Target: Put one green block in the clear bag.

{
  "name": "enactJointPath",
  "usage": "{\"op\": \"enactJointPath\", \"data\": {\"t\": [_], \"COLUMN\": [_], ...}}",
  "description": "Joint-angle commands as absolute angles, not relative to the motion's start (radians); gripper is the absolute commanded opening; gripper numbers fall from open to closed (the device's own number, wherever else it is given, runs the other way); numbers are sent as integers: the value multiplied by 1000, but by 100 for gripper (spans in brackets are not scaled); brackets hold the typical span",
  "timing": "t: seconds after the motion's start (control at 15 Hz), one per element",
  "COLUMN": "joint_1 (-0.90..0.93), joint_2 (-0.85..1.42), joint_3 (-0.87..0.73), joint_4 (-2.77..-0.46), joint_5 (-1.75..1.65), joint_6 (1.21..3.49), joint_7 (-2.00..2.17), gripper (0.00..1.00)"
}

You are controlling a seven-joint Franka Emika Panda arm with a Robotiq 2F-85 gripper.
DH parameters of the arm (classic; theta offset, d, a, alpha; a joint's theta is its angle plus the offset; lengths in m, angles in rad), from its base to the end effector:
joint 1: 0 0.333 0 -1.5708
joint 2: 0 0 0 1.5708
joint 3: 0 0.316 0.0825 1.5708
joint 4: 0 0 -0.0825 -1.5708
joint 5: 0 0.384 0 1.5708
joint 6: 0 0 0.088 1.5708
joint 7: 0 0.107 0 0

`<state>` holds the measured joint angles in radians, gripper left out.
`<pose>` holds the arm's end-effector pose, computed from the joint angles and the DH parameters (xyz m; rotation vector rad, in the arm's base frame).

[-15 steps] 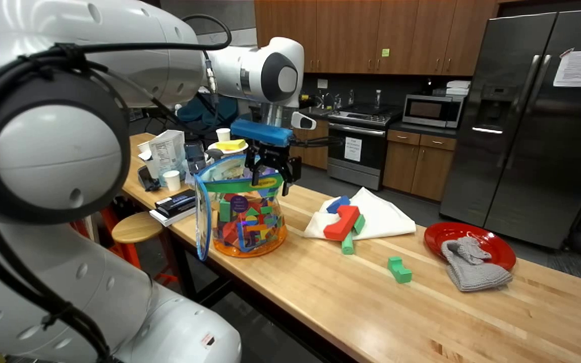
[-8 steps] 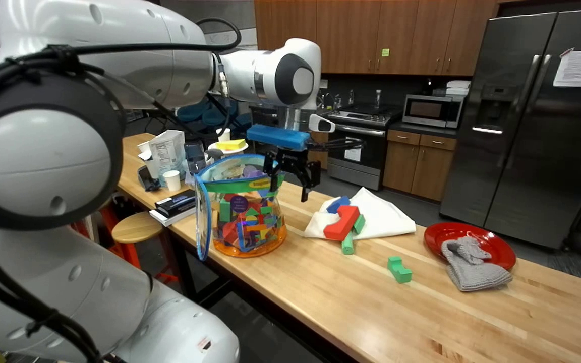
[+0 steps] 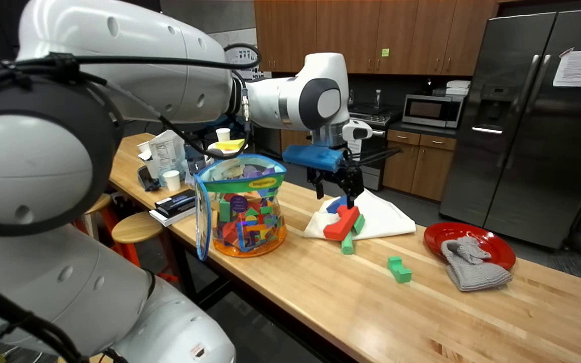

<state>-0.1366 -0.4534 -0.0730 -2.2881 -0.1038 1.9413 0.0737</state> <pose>0.4157 -0.0990 0.5352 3.0413 -0.3747 0.1556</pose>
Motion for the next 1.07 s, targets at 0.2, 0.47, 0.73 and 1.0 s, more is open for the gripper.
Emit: {"op": "enactJointPath", "data": {"t": [0.2,0.47,0.73,1.0], "joint_1": [-181,-210,-240,-253], "joint_2": [-391,-343,-313,-294], "joint_3": [-63,-78,-96,-117], "joint_4": [-2319,-2298,-2297,-2301], "joint_5": [-204,-246,-273,-267], "joint_6": [2167,2217,2226,2220], "joint_7": [186,227,247,245], "gripper": [100,100,100,100]}}
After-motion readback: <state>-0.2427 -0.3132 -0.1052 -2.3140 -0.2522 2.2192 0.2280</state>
